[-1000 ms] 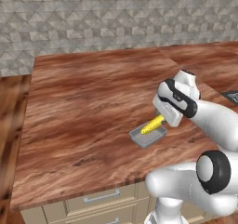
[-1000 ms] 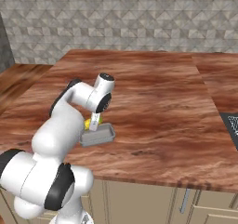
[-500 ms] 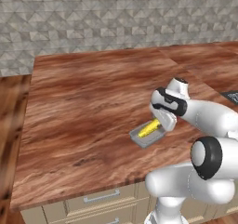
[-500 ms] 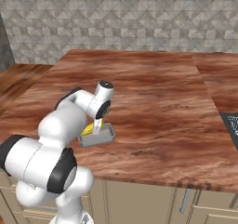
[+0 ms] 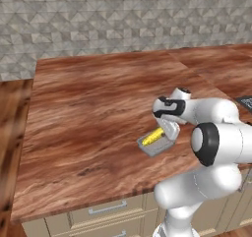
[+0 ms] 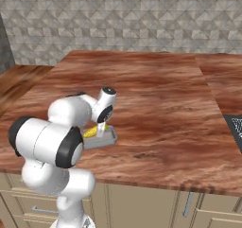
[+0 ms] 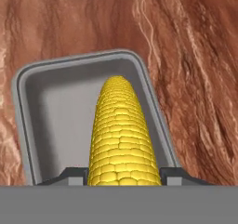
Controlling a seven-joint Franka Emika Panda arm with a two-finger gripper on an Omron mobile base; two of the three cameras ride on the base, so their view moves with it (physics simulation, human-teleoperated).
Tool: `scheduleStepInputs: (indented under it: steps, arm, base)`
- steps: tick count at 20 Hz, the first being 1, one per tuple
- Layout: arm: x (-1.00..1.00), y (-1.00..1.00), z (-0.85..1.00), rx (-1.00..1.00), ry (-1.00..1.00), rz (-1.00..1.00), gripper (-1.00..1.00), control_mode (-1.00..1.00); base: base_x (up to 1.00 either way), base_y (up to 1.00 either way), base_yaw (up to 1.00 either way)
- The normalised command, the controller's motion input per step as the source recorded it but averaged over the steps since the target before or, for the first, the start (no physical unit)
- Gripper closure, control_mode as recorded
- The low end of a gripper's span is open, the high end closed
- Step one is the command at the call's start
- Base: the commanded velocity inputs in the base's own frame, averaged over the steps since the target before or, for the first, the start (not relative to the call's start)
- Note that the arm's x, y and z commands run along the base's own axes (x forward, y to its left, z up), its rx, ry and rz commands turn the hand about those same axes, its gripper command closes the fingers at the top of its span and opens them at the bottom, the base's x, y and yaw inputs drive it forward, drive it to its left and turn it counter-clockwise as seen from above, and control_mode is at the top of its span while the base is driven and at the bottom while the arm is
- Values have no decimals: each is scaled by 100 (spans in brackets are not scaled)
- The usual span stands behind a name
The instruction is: Take the corn and lime out of the freezer and place them in the tupperware container on the counter. Then put the tupperware containing the vegetables back in the freezer.
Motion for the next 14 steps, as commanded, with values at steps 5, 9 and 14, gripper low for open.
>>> scheduleStepInputs:
  steps: [5, 9, 14]
  arm:
    - [25, 0, -36, -2, 0, 0, 100, -100]
    - [5, 3, -34, -4, 0, 0, -100, -100]
    - [-5, 0, -13, -5, -3, 0, -100, -100]
  base:
    - [0, 0, 0]
    - [0, 0, 0]
    - [0, 0, 0]
